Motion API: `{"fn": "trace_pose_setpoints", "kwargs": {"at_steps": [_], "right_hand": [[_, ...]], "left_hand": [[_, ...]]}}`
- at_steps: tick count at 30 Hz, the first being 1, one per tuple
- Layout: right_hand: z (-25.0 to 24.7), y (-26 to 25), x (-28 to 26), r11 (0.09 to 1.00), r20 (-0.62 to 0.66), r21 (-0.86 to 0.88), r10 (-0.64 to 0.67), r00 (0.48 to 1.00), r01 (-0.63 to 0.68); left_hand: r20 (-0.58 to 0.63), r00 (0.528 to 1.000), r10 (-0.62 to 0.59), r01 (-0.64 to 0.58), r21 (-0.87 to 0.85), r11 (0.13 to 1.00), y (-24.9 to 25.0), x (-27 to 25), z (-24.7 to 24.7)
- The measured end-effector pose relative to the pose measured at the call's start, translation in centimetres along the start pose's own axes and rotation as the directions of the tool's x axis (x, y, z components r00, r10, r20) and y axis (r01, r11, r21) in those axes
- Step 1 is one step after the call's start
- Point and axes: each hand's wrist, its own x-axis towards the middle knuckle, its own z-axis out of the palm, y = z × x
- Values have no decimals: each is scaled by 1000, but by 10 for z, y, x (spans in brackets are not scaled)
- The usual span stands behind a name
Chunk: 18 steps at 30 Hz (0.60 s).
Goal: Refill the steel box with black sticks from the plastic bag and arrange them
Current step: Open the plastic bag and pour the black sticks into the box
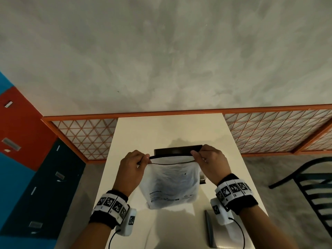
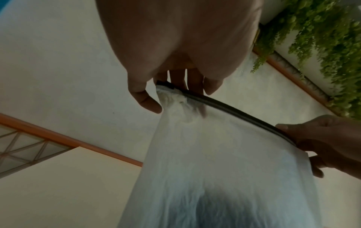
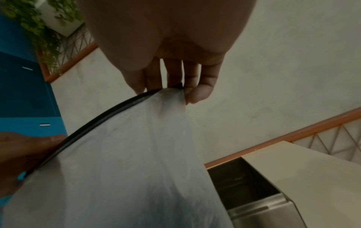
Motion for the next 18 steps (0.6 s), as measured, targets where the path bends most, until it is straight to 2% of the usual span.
{"fn": "trace_pose_setpoints", "kwargs": {"at_steps": [1,3,6,10,12,15,16,18], "right_hand": [[0,-1,-1,1000,-9,-23,22,1000,-22],[0,-4,-3,989,57,-85,123,991,-118],[-5,-11,-5,943,189,-177,312,931,-281],[-14,-20,-6,901,225,-212,422,878,-379],[-17,-22,-7,916,210,-138,398,893,-376],[-18,-23,-10,962,118,96,243,963,-255],[-16,-24,-11,961,118,145,218,969,-234],[-10,-24,-15,939,190,203,242,952,-279]], "left_hand": [[-12,1000,-9,9,7,1000,0,1,1],[-24,999,-30,31,35,999,1,1,5],[-16,997,-78,79,110,991,4,-2,10],[-5,994,-112,111,188,976,8,-4,11],[-23,992,-121,123,178,976,11,-5,9],[-35,986,-162,164,90,982,14,-8,7],[-15,984,-177,178,59,982,13,-12,7],[54,979,-198,196,44,980,14,-20,6]]}}
